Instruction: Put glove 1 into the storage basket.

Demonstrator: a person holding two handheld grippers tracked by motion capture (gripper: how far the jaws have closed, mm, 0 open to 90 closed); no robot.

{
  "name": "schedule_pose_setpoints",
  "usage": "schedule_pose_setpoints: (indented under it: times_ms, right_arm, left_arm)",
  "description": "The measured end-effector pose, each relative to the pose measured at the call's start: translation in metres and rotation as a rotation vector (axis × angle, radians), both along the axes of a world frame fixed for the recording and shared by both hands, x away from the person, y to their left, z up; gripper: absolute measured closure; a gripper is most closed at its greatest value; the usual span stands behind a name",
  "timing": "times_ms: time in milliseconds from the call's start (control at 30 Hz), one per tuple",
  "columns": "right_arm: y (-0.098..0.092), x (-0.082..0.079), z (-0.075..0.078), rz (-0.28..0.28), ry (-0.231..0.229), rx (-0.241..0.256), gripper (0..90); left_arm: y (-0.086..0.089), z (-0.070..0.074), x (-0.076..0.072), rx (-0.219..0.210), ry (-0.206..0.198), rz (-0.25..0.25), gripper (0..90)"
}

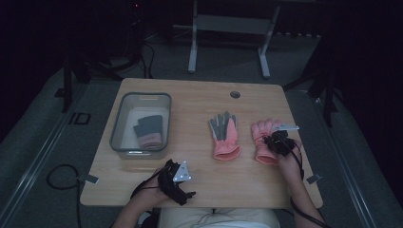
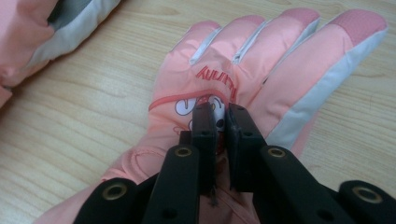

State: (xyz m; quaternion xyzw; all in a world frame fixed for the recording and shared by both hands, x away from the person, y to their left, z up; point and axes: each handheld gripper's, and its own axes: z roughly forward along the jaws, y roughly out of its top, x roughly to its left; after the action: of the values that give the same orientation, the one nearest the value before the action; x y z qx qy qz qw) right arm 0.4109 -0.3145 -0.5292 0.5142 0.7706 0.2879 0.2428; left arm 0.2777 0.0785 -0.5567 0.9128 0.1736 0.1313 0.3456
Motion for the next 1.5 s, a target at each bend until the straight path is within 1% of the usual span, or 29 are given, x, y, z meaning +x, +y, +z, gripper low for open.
schedule_pose_setpoints:
  times_ms: [100, 133, 233, 300, 433, 500, 667, 867, 933, 1100, 1133, 1200, 1267, 1300, 1433, 1500]
  right_arm:
    - [0.001, 0.0, 0.004, -0.014, 0.004, 0.008, 84.8]
    - [0.002, 0.0, 0.007, -0.014, 0.006, 0.0, 85.0]
    - [0.004, 0.0, 0.016, -0.023, 0.01, -0.004, 85.4]
    - [0.004, 0.0, 0.023, -0.029, 0.012, 0.019, 85.5]
    - [0.01, -0.004, 0.043, -0.021, -0.023, 0.04, 85.4]
    - [0.015, -0.005, 0.053, -0.008, -0.047, 0.031, 85.3]
    - [0.028, -0.005, 0.073, 0.018, -0.075, 0.047, 85.4]
    - [0.05, -0.005, 0.099, 0.05, -0.123, 0.072, 85.4]
    - [0.061, -0.005, 0.109, 0.074, -0.14, 0.079, 85.4]
    - [0.087, -0.006, 0.123, 0.117, -0.166, 0.082, 85.3]
    - [0.087, -0.006, 0.123, 0.117, -0.166, 0.082, 85.3]
    - [0.104, -0.007, 0.129, 0.147, -0.178, 0.091, 85.2]
    - [0.114, -0.007, 0.131, 0.16, -0.182, 0.089, 85.2]
    - [0.119, -0.007, 0.132, 0.17, -0.18, 0.091, 85.2]
    - [0.134, -0.009, 0.132, 0.18, -0.173, 0.1, 85.2]
    - [0.141, -0.01, 0.13, 0.186, -0.172, 0.088, 85.2]
  left_arm:
    - [0.0, 0.0, 0.0, -0.001, 0.004, -0.001, 1.7]
    - [0.0, 0.0, 0.0, -0.004, 0.009, -0.004, 1.7]
    - [0.001, 0.0, 0.001, -0.007, 0.006, -0.002, 1.7]
    - [0.001, 0.0, 0.0, -0.007, 0.002, -0.001, 1.7]
    - [0.001, 0.0, 0.0, -0.003, 0.0, -0.003, 1.7]
    - [0.001, 0.0, 0.0, -0.001, 0.001, -0.008, 1.7]
    - [0.001, 0.0, 0.0, -0.01, 0.004, -0.004, 1.7]
    - [0.001, -0.001, 0.0, -0.001, 0.001, -0.011, 1.6]
    - [0.001, -0.001, 0.0, -0.001, 0.001, -0.013, 1.7]
    - [0.001, 0.0, 0.0, -0.003, -0.001, -0.014, 1.7]
    - [0.001, 0.0, 0.0, -0.003, -0.001, -0.014, 1.6]
    - [0.001, 0.0, 0.0, -0.005, 0.002, -0.017, 1.7]
    - [0.001, -0.001, 0.0, -0.008, 0.006, -0.017, 1.6]
    - [0.001, 0.0, 0.0, -0.007, 0.004, -0.019, 1.7]
    - [0.0, 0.0, 0.0, -0.006, 0.001, -0.019, 1.7]
    - [0.0, 0.0, 0.0, -0.004, 0.002, -0.02, 1.7]
